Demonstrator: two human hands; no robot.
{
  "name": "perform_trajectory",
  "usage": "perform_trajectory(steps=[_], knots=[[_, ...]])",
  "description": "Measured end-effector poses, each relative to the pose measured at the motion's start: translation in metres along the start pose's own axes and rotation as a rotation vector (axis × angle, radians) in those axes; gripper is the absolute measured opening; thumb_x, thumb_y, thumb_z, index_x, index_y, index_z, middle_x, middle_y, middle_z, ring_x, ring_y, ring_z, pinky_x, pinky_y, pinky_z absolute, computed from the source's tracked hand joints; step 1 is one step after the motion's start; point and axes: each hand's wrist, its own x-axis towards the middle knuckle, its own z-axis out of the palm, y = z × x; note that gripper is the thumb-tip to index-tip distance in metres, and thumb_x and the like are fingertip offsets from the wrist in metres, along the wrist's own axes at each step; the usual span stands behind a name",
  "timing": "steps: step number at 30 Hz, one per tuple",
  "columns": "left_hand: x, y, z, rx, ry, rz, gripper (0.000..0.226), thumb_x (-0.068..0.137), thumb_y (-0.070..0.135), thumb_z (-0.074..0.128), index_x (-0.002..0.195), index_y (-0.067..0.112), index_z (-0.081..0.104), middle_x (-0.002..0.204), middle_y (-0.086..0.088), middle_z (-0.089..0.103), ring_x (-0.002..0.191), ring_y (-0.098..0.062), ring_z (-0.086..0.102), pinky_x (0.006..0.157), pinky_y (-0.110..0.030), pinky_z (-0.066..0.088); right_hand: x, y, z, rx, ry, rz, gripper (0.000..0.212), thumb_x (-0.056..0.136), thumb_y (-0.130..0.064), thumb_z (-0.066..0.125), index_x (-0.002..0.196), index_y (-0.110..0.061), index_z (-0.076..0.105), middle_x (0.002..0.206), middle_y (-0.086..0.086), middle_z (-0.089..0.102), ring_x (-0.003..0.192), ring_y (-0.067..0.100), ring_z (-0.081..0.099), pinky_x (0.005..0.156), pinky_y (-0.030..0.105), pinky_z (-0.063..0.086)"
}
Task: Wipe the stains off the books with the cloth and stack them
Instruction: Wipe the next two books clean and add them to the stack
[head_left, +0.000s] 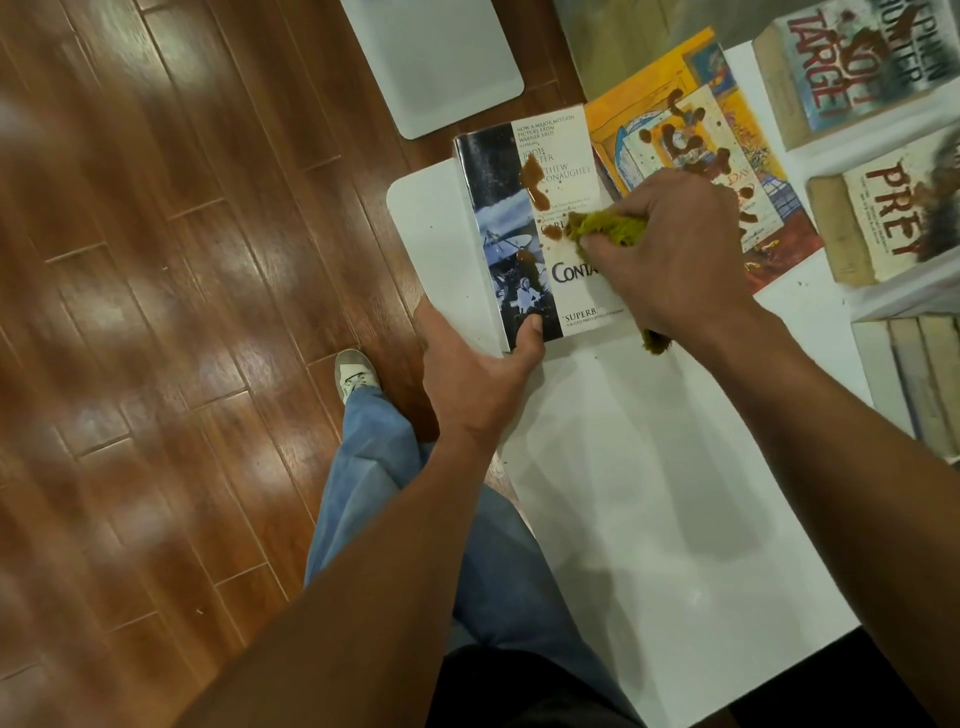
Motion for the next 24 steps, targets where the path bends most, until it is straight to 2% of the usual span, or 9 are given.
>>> perform_trajectory(steps=[3,5,8,10,12,15,18,22,24], knots=[[0.0,0.001,0.0,-0.005,0.006,0.003,0.076,0.066,0.062,0.072,0.123,0.033,0.03,0.107,0.032,0.051,0.097,0.017,0.056,0.081,-0.009,0.047,-0.004,-0.002,-0.002,0.006,-0.078,-0.049,0.033,0.087,-0.036,0.075,0.112,-0.013,0.076,0.11,0.002,0.068,0.09,0.007,0.043,0.063,0.009,0.032],[0.0,0.001,-0.001,-0.011,0.001,0.001,0.076,0.066,0.062,0.072,0.123,0.033,0.03,0.108,0.03,0.052,0.099,0.012,0.058,0.083,-0.013,0.049,-0.001,0.001,-0.002,-0.005,-0.084,-0.036,0.034,0.086,-0.037,0.075,0.111,-0.014,0.076,0.11,0.002,0.068,0.092,0.011,0.048,0.064,0.015,0.031],[0.0,0.001,-0.001,-0.002,-0.009,0.003,0.076,0.067,0.062,0.071,0.123,0.033,0.03,0.108,0.031,0.051,0.098,0.016,0.056,0.082,-0.011,0.048,0.006,0.003,-0.002,-0.005,-0.005,0.002,0.035,0.087,-0.039,0.074,0.11,-0.014,0.076,0.109,0.003,0.067,0.101,0.019,0.054,0.072,0.023,0.035],[0.0,0.0,-0.001,0.005,0.002,-0.002,0.076,0.067,0.061,0.072,0.123,0.034,0.029,0.107,0.031,0.052,0.098,0.014,0.057,0.086,-0.019,0.052,0.003,-0.001,-0.001,-0.028,-0.056,-0.032,0.035,0.087,-0.039,0.074,0.112,-0.014,0.075,0.111,0.003,0.067,0.096,0.013,0.049,0.069,0.023,0.035],[0.0,0.0,0.0,0.009,0.002,0.001,0.075,0.067,0.062,0.072,0.122,0.033,0.03,0.106,0.031,0.052,0.097,0.015,0.056,0.087,-0.022,0.052,0.004,-0.002,-0.001,-0.03,-0.076,-0.041,0.034,0.086,-0.039,0.075,0.109,-0.014,0.076,0.105,0.005,0.069,0.09,0.013,0.05,0.069,0.031,0.042],[-0.001,0.001,0.0,0.005,-0.003,0.001,0.075,0.067,0.062,0.071,0.122,0.033,0.03,0.106,0.03,0.052,0.097,0.014,0.056,0.086,-0.02,0.051,0.011,-0.002,-0.001,0.014,0.008,-0.004,0.035,0.086,-0.039,0.074,0.109,-0.012,0.076,0.104,0.006,0.071,0.089,0.013,0.053,0.068,0.032,0.041],[-0.001,0.002,0.0,-0.004,0.007,-0.002,0.075,0.066,0.061,0.071,0.123,0.033,0.031,0.107,0.032,0.051,0.097,0.018,0.055,0.083,-0.01,0.047,0.009,-0.005,0.001,0.002,-0.053,-0.022,0.038,0.086,-0.039,0.075,0.112,-0.011,0.075,0.107,0.007,0.071,0.089,0.013,0.052,0.067,0.034,0.048],[-0.001,0.003,-0.001,-0.01,-0.004,0.004,0.074,0.066,0.062,0.07,0.121,0.031,0.031,0.106,0.032,0.052,0.096,0.021,0.054,0.081,-0.008,0.045,0.013,-0.003,0.001,0.038,-0.001,-0.014,0.035,0.086,-0.039,0.074,0.107,-0.011,0.077,0.1,0.006,0.072,0.088,0.016,0.057,0.061,0.023,0.041],[-0.002,0.003,-0.001,-0.01,0.005,0.002,0.074,0.066,0.062,0.071,0.122,0.031,0.031,0.107,0.031,0.052,0.098,0.02,0.055,0.081,-0.007,0.045,0.014,-0.005,0.0,0.024,-0.039,-0.033,0.035,0.086,-0.038,0.075,0.108,-0.011,0.077,0.103,0.005,0.072,0.084,0.013,0.054,0.055,0.017,0.035]])
